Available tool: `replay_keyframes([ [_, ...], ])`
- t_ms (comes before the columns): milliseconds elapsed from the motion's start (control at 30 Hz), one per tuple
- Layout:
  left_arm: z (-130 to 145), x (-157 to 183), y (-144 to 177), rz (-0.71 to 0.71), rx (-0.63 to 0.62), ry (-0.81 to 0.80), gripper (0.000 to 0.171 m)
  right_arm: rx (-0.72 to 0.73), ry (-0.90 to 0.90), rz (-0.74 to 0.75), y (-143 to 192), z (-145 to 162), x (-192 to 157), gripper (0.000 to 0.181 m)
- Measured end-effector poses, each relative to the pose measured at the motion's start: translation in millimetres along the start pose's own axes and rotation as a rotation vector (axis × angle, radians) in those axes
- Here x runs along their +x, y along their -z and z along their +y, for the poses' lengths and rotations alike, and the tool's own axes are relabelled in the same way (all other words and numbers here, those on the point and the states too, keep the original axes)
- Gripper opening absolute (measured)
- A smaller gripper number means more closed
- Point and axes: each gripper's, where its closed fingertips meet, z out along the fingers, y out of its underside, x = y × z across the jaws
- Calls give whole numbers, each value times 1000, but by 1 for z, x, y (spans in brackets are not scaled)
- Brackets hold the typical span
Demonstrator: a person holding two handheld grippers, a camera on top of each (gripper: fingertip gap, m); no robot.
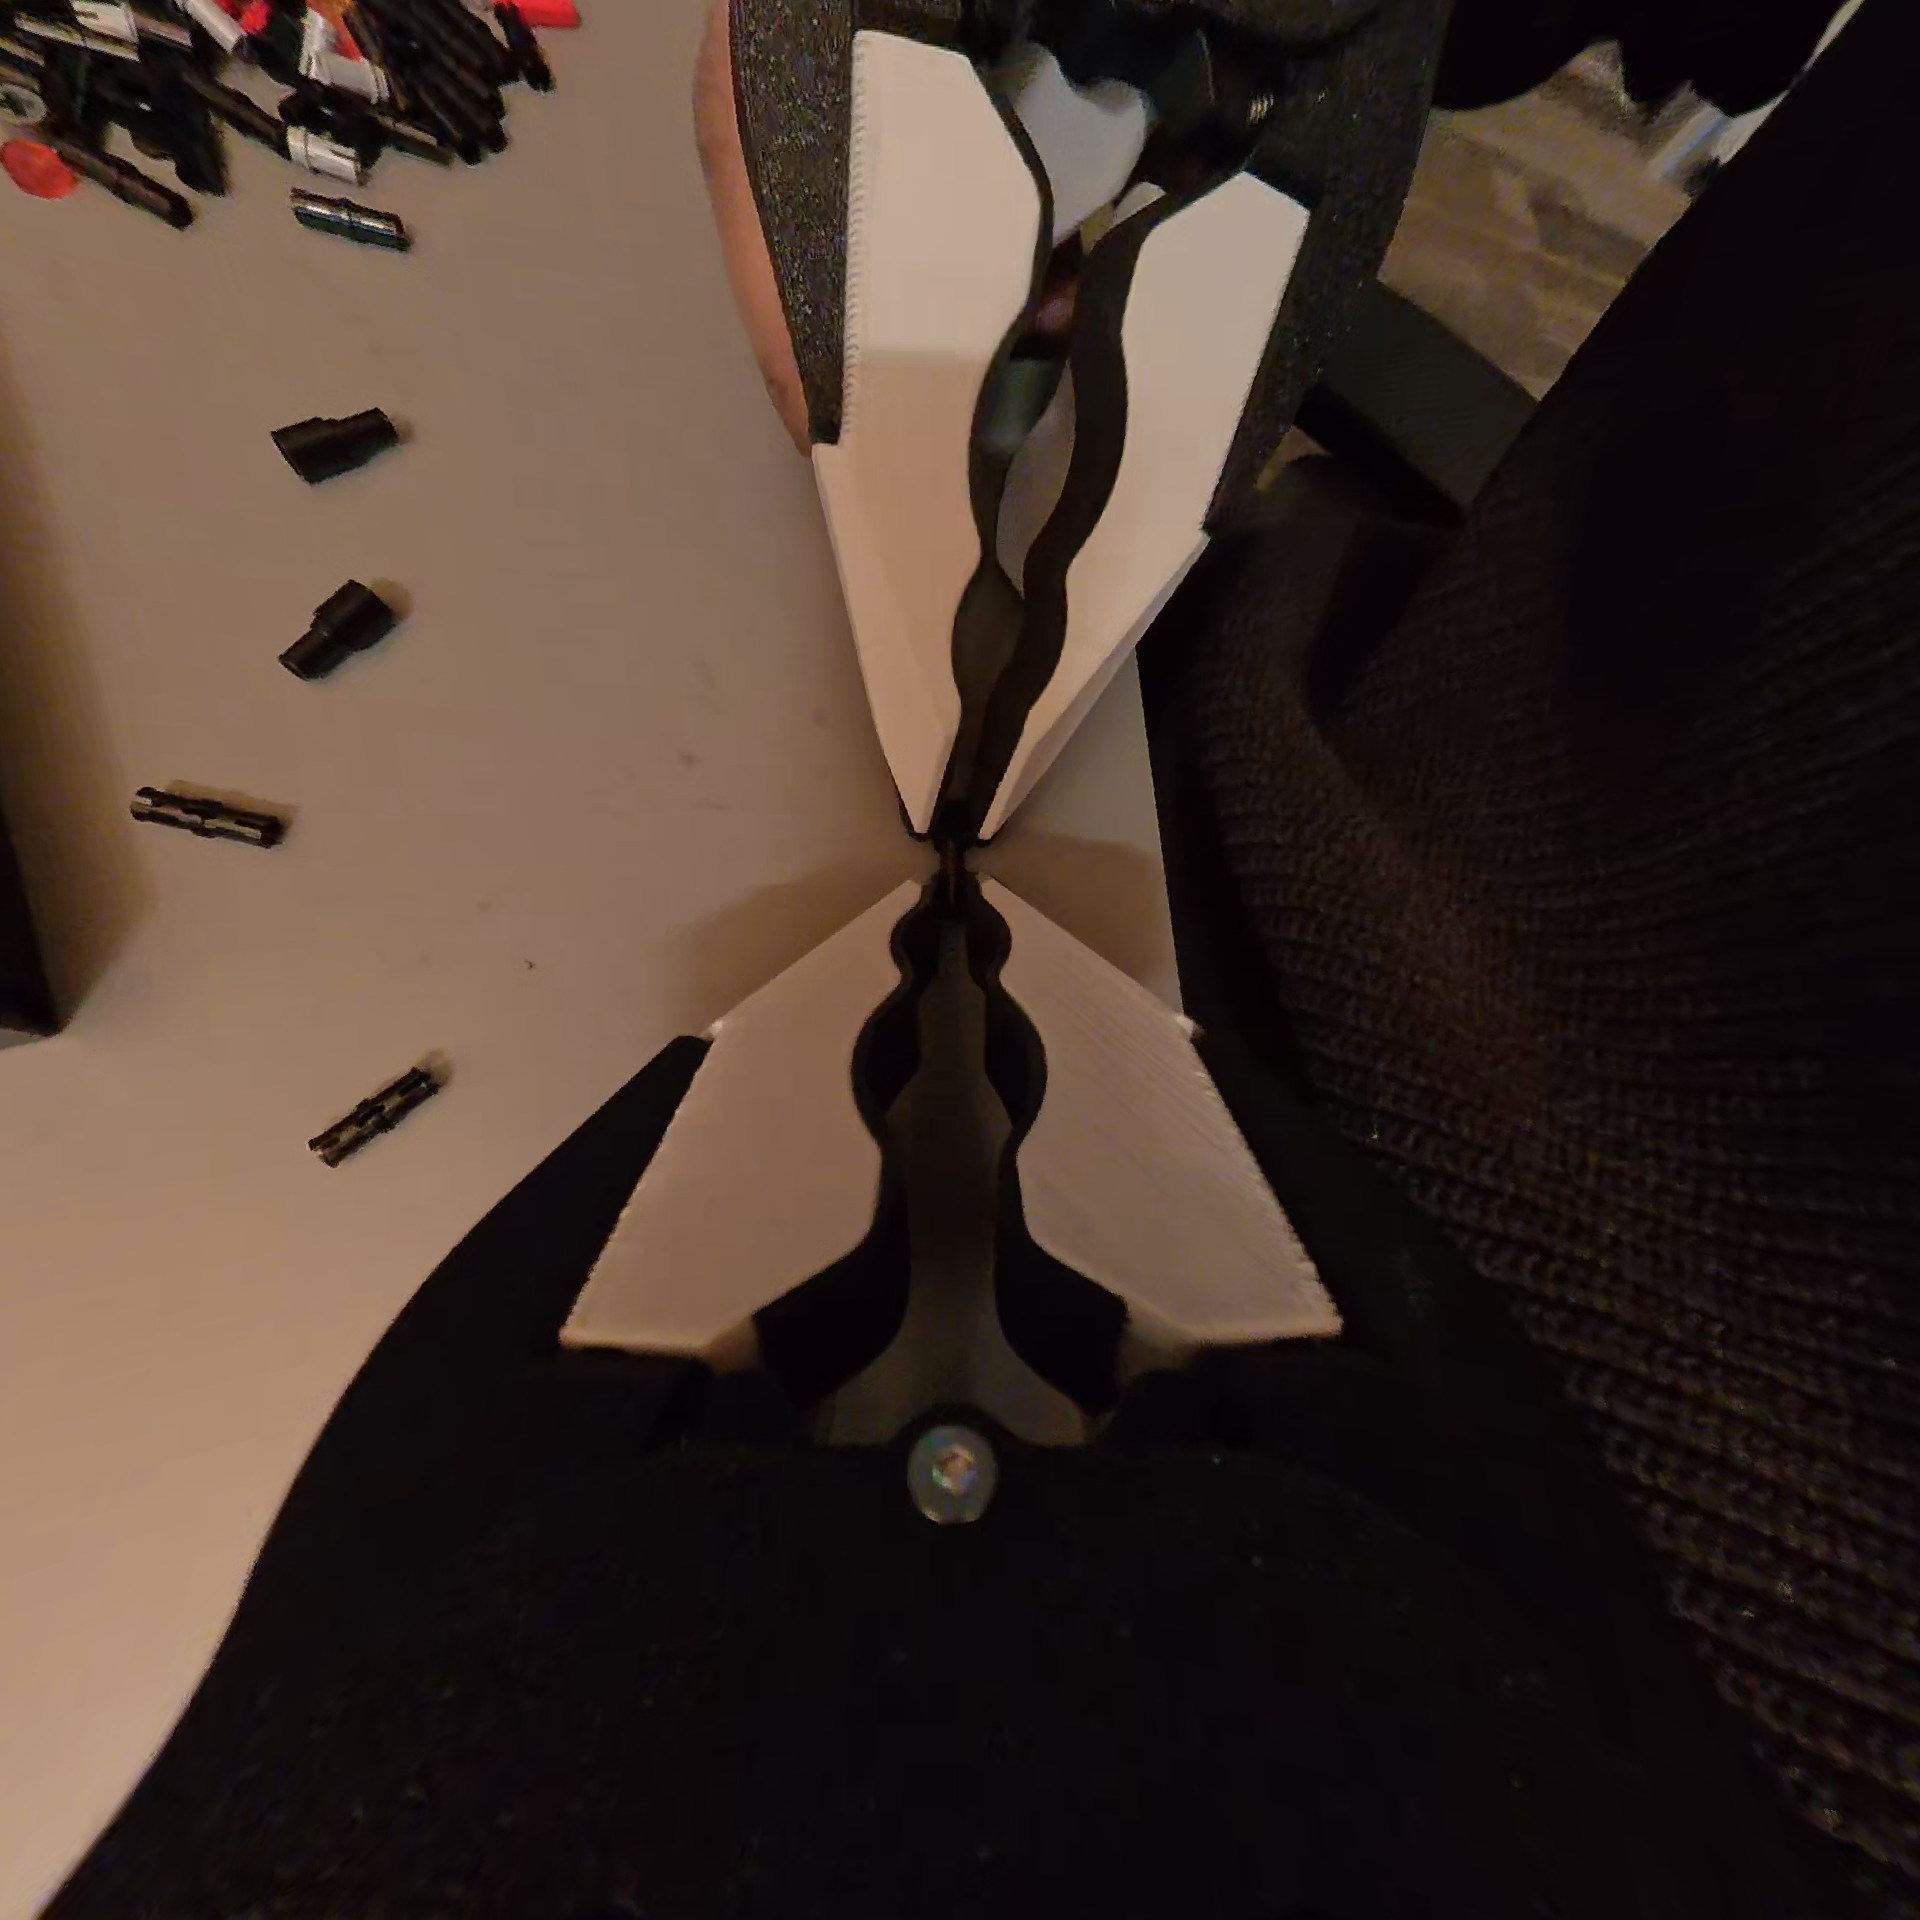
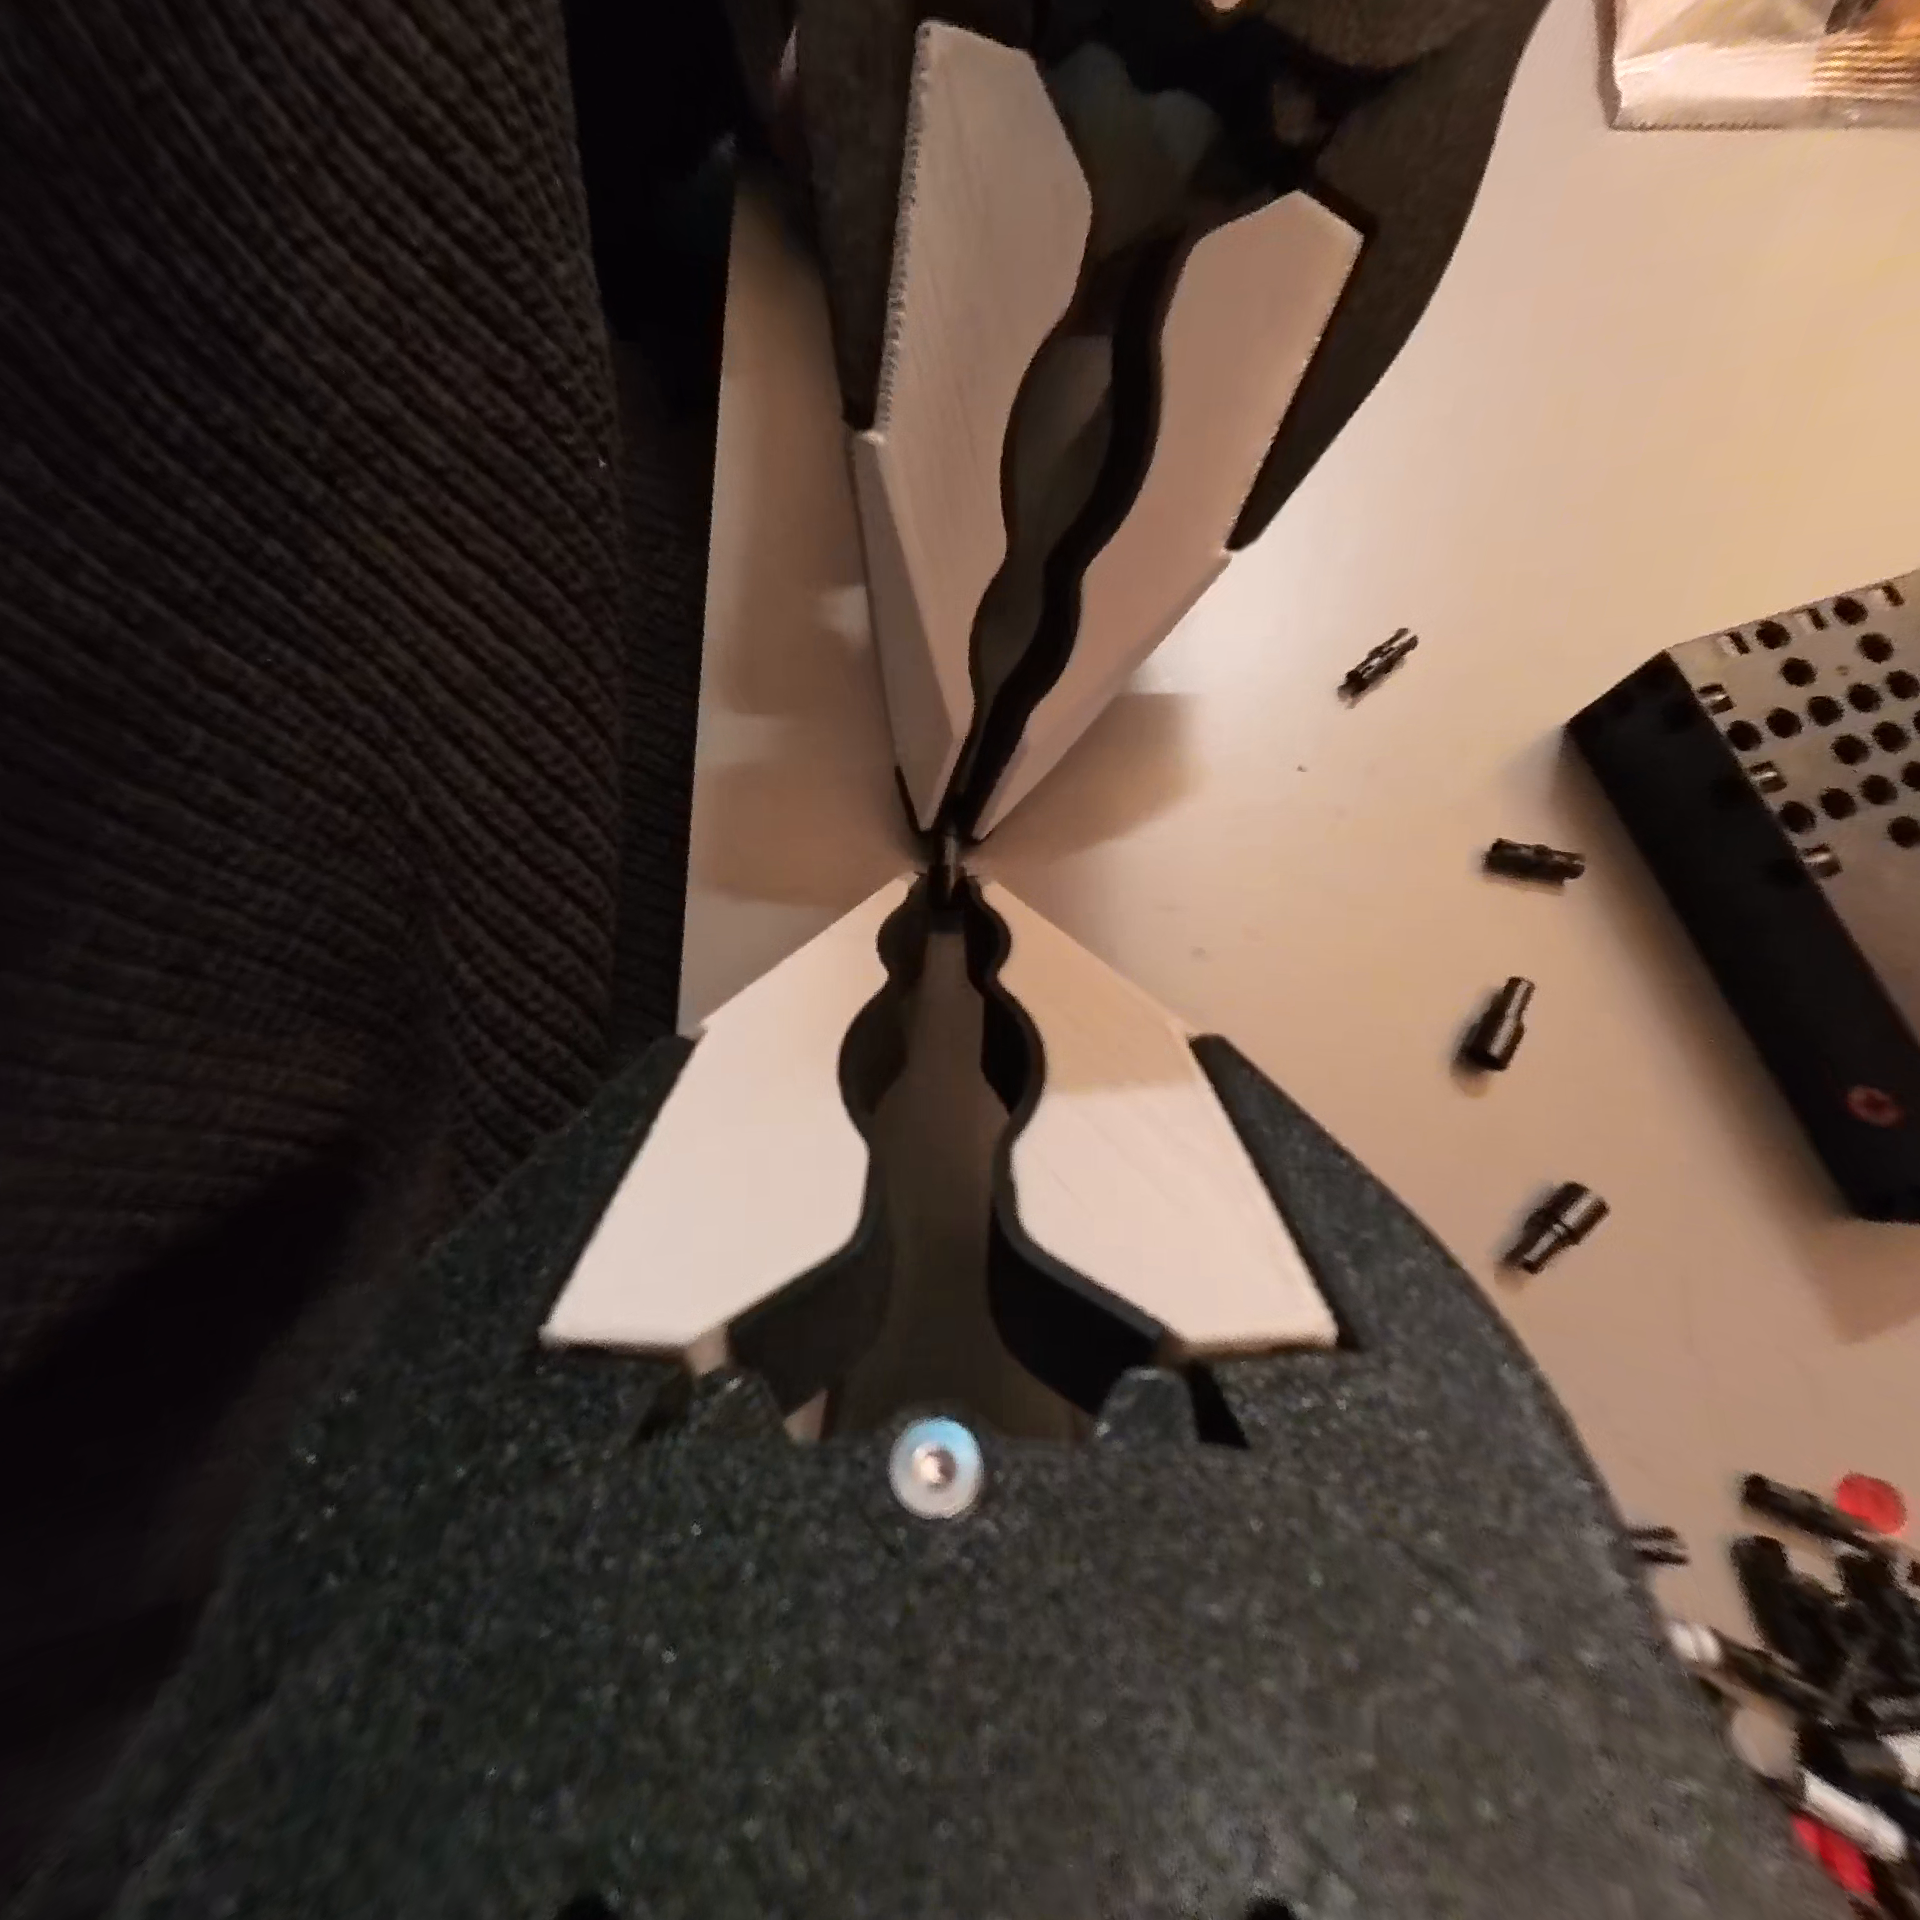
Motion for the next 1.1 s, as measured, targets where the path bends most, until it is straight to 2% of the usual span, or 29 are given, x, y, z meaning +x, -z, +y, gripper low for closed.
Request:
replay_keyframes([
  [100,0,0,0,1,0,3,1,-19,33,1,0,0,0,5],
  [233,0,0,-1,-10,-1,-11,1,21,-71,-43,-3,-3,-1,5],
  [600,0,0,0,-9,4,-6,2,24,-123,-72,-3,-3,0,6],
  [1100,1,-3,2,-20,11,19,4,25,-123,-15,-1,-2,3,7],
])
